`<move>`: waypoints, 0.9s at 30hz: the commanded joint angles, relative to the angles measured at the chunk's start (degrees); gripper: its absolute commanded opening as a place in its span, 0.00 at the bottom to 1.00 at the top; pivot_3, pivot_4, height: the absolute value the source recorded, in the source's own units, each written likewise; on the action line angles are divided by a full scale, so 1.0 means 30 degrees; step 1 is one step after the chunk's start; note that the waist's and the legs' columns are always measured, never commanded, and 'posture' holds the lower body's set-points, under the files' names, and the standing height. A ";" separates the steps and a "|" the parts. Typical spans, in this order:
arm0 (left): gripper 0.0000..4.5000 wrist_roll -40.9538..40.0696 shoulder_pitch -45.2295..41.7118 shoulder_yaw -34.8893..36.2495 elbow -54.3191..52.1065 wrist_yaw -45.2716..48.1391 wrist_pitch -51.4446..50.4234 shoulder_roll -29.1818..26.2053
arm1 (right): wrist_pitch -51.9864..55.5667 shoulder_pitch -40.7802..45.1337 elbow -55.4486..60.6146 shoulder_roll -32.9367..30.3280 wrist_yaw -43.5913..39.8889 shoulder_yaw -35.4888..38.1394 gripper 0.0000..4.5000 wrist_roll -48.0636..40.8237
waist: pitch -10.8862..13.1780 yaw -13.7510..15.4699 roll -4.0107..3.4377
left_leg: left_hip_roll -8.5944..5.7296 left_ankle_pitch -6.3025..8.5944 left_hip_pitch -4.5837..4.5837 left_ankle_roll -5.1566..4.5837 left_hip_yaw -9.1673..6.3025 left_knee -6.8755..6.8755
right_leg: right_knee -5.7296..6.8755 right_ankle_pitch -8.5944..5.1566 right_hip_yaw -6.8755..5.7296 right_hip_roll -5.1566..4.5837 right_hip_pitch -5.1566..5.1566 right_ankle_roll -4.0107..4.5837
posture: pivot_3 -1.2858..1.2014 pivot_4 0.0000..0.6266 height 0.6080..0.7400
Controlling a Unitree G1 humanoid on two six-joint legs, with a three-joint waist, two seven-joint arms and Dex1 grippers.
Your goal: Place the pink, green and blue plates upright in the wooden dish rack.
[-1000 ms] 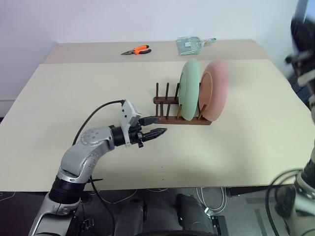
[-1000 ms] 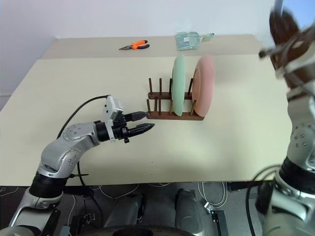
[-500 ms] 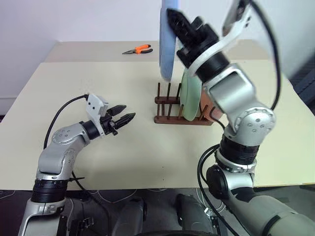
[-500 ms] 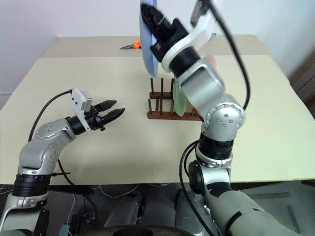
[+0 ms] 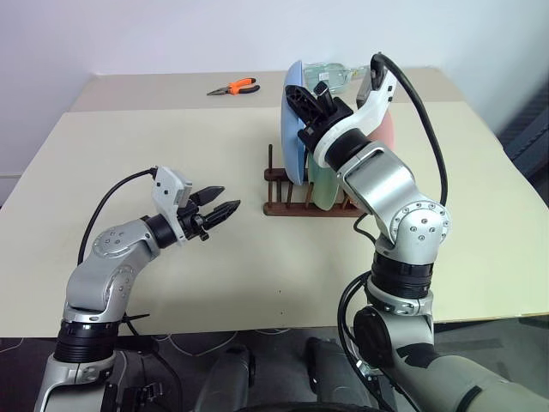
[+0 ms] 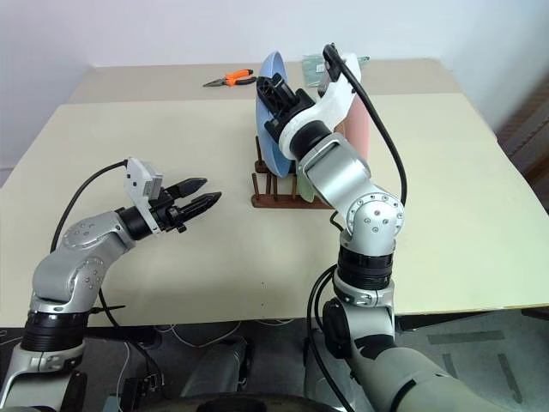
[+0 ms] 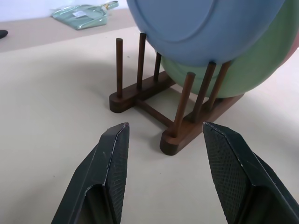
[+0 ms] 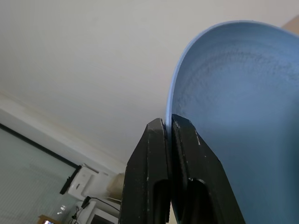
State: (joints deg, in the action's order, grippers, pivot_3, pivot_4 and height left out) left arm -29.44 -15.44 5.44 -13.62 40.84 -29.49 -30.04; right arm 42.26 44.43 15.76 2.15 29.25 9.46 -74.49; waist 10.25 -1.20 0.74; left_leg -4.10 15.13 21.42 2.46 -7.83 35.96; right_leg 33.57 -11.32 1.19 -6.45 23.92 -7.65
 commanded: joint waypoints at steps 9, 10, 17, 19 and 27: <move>0.57 -0.0323 -0.0159 0.0117 -0.0732 0.0097 -0.0142 0.0059 | -0.0315 0.1980 0.1473 -0.0657 -0.0317 -0.0044 0.01 -0.1897 | -0.0001 0.0013 0.0001 | 0.0004 0.0000 0.0005 0.0000 0.0008 -0.0002 | 0.0000 0.0000 0.0004 0.0001 0.0010 0.0000 | 0.52 0.24 1.00; 0.57 -0.0330 -0.0171 0.0104 -0.0722 0.0133 -0.0154 0.0050 | -0.0305 0.1801 0.1394 -0.0617 -0.0271 -0.0120 0.01 -0.1862 | -0.0001 0.0036 0.0002 | 0.0003 0.0000 0.0007 0.0000 0.0008 0.0001 | -0.0001 0.0000 0.0005 0.0001 0.0010 0.0000 | 0.52 0.24 1.00; 0.57 -0.0385 -0.0139 0.0072 -0.0876 0.0219 -0.0281 0.0022 | -0.0526 0.0341 0.0024 -0.0246 -0.0401 -0.0245 0.01 -0.1347 | 0.0000 0.0017 0.0001 | 0.0003 0.0000 0.0006 -0.0001 0.0007 0.0001 | -0.0001 0.0000 0.0006 0.0001 0.0010 0.0001 | 0.52 0.24 1.00; 0.57 -0.0382 -0.0102 0.0067 -0.0967 0.0220 -0.0349 0.0027 | -0.0486 0.0107 -0.0490 -0.0293 -0.0637 -0.0263 0.01 -0.1147 | 0.0001 0.0014 -0.0002 | 0.0003 0.0000 0.0007 -0.0001 0.0009 0.0000 | -0.0002 -0.0001 0.0008 0.0001 0.0012 0.0001 | 0.52 0.24 1.00; 0.57 -0.0436 0.0134 -0.0107 -0.1362 0.0213 -0.0670 0.0102 | 0.0315 0.1615 0.0969 -0.5078 -0.6158 -0.2559 0.51 0.4195 | 0.0007 0.0045 -0.0006 | 0.0000 0.0000 0.0021 -0.0001 0.0020 0.0006 | -0.0015 -0.0002 0.0006 0.0000 0.0016 0.0000 | 0.52 0.24 1.00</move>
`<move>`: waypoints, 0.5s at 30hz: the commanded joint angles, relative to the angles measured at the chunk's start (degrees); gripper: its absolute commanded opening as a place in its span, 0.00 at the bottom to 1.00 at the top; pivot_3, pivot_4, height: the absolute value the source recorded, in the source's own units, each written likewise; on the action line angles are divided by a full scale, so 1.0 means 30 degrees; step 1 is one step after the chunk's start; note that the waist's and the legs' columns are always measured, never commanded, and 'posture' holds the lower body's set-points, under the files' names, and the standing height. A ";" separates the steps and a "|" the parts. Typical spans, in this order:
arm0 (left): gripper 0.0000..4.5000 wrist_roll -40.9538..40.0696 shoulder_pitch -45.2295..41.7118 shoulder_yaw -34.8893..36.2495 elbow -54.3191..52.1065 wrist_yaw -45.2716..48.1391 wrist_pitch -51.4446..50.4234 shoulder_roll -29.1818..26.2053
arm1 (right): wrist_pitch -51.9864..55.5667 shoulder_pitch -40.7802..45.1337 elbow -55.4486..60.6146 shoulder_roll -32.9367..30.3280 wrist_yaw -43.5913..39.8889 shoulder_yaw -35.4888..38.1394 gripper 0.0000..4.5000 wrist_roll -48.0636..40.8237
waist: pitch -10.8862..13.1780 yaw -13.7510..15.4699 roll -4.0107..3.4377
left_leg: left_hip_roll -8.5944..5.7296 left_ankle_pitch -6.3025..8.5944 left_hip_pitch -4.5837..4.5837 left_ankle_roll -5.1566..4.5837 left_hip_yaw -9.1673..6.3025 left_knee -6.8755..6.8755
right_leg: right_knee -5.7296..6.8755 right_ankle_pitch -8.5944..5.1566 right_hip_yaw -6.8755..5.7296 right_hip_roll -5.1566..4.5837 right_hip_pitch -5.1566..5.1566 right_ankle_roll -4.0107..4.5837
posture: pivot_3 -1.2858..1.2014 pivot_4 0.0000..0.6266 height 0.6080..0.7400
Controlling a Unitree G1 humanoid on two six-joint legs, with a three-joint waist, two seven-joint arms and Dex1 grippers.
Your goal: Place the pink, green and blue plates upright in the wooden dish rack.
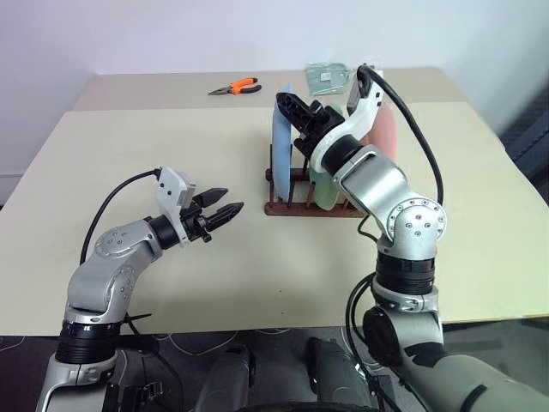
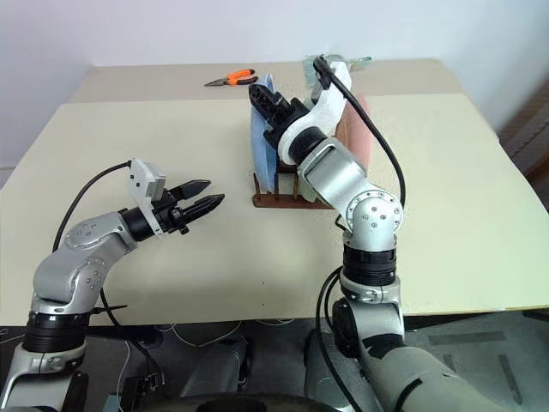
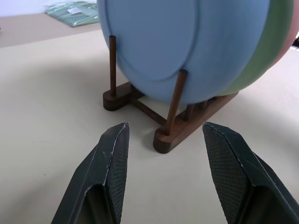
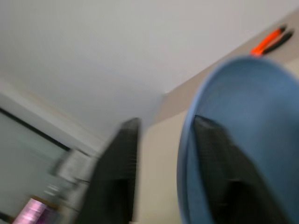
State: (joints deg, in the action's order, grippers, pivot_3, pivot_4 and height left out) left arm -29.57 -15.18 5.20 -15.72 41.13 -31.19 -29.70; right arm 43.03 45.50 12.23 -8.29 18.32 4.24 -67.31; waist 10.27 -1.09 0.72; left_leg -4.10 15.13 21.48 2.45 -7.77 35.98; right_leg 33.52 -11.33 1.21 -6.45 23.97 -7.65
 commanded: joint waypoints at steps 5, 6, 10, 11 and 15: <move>0.57 -0.0158 -0.0144 -0.0373 -0.0399 0.0186 -0.0045 0.0037 | -0.0847 0.1158 0.4827 -0.7360 -0.7678 -0.0074 0.51 0.4830 | -0.0002 0.0115 0.0017 | 0.0003 0.0001 0.0007 -0.0001 -0.0004 -0.0001 | -0.0045 -0.0011 -0.0013 -0.0001 -0.0028 0.0002 | 0.52 0.24 1.00; 0.57 -0.0006 -0.0184 -0.0467 -0.0305 0.0169 0.0059 0.0023 | -0.1002 0.0779 0.5097 -0.8407 -0.8570 0.0667 0.51 0.4935 | 0.0003 0.0153 0.0026 | 0.0001 0.0002 0.0010 -0.0002 -0.0006 0.0004 | -0.0070 -0.0023 -0.0017 -0.0003 -0.0047 0.0009 | 0.52 0.24 1.00; 0.57 0.0586 -0.0138 -0.0268 0.0425 0.0110 0.0716 -0.0167 | -0.0638 -0.3445 0.4727 -1.2862 -1.1524 0.5221 0.64 0.5415 | -0.0007 0.0267 0.0083 | -0.0004 0.0015 -0.0003 -0.0023 -0.0006 0.0024 | -0.0148 -0.0087 -0.0032 -0.0032 -0.0130 -0.0026 | 0.52 0.24 1.00; 0.57 0.0837 -0.0184 -0.0321 0.0607 -0.0028 0.0870 -0.0170 | -0.0820 -0.4952 0.4123 -1.3699 -1.2294 0.6306 0.69 0.6087 | -0.0004 0.0326 0.0094 | -0.0012 0.0016 0.0004 -0.0025 -0.0008 0.0026 | -0.0156 -0.0089 -0.0033 -0.0042 -0.0138 -0.0028 | 0.52 0.24 1.00; 0.57 0.2270 0.0415 -0.0327 0.1712 0.0023 0.2317 -0.0802 | -0.2772 -1.2260 0.2259 -1.4837 -1.5017 0.8257 1.00 0.9603 | -0.0003 0.0573 0.0103 | -0.0011 0.0028 -0.0010 -0.0044 0.0047 0.0023 | -0.0164 -0.0094 -0.0021 -0.0069 -0.0137 -0.0028 | 0.52 0.24 1.00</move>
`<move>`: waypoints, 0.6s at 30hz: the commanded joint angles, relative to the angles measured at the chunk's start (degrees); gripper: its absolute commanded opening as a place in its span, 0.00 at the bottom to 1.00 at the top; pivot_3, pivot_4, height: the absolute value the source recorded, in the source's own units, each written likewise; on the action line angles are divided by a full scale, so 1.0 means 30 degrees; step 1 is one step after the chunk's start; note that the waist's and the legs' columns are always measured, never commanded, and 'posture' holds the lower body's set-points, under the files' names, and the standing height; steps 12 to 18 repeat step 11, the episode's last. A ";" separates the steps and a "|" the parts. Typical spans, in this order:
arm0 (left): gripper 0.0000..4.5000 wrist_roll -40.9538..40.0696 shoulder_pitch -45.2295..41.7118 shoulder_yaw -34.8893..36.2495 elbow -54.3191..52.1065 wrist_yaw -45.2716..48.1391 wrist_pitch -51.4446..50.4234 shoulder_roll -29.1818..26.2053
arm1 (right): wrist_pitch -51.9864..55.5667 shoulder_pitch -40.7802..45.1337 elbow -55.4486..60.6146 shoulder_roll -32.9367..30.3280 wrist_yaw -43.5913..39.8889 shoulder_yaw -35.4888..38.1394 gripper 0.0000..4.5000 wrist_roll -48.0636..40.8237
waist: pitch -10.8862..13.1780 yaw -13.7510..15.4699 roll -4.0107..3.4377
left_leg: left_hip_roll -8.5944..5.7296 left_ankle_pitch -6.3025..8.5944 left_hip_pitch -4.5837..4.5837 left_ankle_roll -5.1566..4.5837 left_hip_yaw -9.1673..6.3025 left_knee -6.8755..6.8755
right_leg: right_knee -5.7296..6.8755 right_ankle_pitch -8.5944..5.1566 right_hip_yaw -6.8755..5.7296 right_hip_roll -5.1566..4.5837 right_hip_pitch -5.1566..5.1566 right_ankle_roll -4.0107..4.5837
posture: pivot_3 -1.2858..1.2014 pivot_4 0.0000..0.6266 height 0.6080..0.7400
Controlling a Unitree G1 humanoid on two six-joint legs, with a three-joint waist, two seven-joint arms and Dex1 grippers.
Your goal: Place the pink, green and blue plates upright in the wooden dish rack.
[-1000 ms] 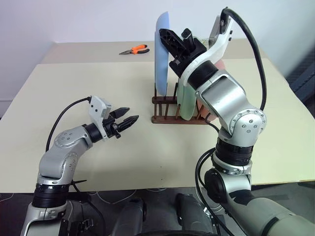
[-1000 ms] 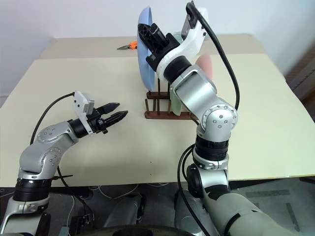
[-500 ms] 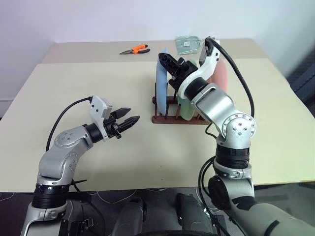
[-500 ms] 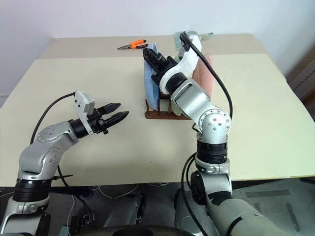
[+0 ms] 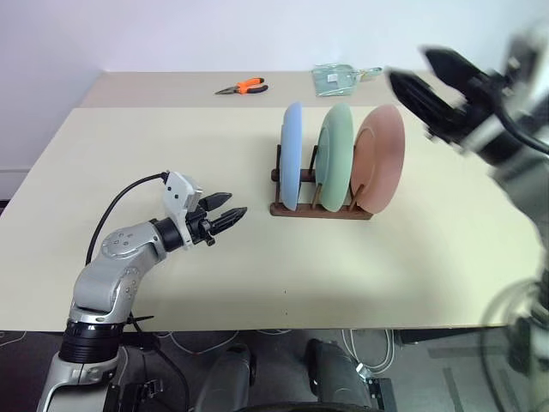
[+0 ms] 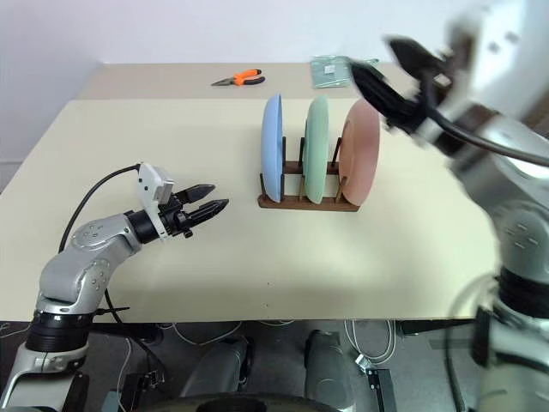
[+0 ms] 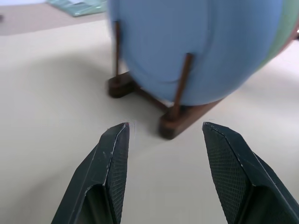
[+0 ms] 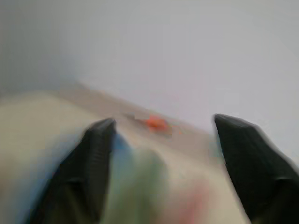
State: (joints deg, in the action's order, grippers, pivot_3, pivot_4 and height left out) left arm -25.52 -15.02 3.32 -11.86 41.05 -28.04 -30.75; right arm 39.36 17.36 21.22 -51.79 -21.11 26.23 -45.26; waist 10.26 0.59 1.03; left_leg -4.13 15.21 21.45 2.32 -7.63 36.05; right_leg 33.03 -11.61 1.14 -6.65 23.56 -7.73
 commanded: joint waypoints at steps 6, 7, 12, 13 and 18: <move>0.57 0.1551 0.1376 0.0295 0.0609 -0.0228 0.1902 -0.0404 | -0.5082 -0.5945 -0.3030 0.0933 -0.3808 -0.0615 1.00 0.5358 | 0.0019 -0.0411 -0.0092 | 0.0021 0.0003 -0.0024 -0.0002 0.0077 0.0021 | 0.0031 0.0008 0.0054 -0.0006 0.0017 0.0007 | 0.52 0.24 1.00; 0.57 0.1647 0.1630 0.0357 0.0571 -0.0313 0.1980 -0.0413 | -0.5509 -0.6089 -0.3135 0.1200 -0.4020 -0.0987 1.00 0.5706 | 0.0016 -0.0444 -0.0085 | 0.0025 0.0004 -0.0028 -0.0002 0.0074 0.0018 | 0.0031 0.0007 0.0048 -0.0004 0.0013 0.0005 | 0.52 0.24 1.00; 0.57 0.2044 0.2424 0.0406 0.0460 -0.0669 0.2290 -0.0401 | -0.6614 -0.5740 -0.3765 0.2079 -0.4532 -0.2562 1.00 0.6982 | 0.0018 -0.0432 -0.0085 | 0.0025 0.0004 -0.0021 0.0000 0.0062 0.0009 | 0.0026 0.0006 0.0047 -0.0006 0.0017 0.0000 | 0.52 0.24 1.00; 0.57 0.2044 0.2424 0.0406 0.0460 -0.0669 0.2290 -0.0401 | -0.6614 -0.5740 -0.3765 0.2079 -0.4532 -0.2562 1.00 0.6982 | 0.0018 -0.0432 -0.0085 | 0.0025 0.0004 -0.0021 0.0000 0.0062 0.0009 | 0.0026 0.0006 0.0047 -0.0006 0.0017 0.0000 | 0.52 0.24 1.00; 0.57 0.2044 0.2424 0.0406 0.0460 -0.0669 0.2290 -0.0401 | -0.6614 -0.5740 -0.3765 0.2079 -0.4532 -0.2562 1.00 0.6982 | 0.0018 -0.0432 -0.0085 | 0.0025 0.0004 -0.0021 0.0000 0.0062 0.0009 | 0.0026 0.0006 0.0047 -0.0006 0.0017 0.0000 | 0.52 0.24 1.00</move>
